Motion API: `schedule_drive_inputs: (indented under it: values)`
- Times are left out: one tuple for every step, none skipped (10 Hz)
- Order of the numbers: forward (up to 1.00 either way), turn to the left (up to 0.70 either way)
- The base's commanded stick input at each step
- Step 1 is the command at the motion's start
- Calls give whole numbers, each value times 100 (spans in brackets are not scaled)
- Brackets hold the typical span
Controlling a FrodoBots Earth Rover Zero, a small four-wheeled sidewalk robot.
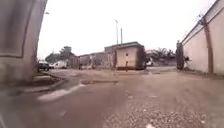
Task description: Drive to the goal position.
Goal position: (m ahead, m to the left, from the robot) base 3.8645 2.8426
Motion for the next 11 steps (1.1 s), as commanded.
schedule_drive_inputs:
  values:
    - [85, 0]
    - [85, 2]
    - [85, 19]
    - [85, 32]
    - [85, 24]
    - [85, 8]
    - [85, 0]
    - [85, 0]
    - [85, 0]
    - [85, 0]
    - [85, 0]
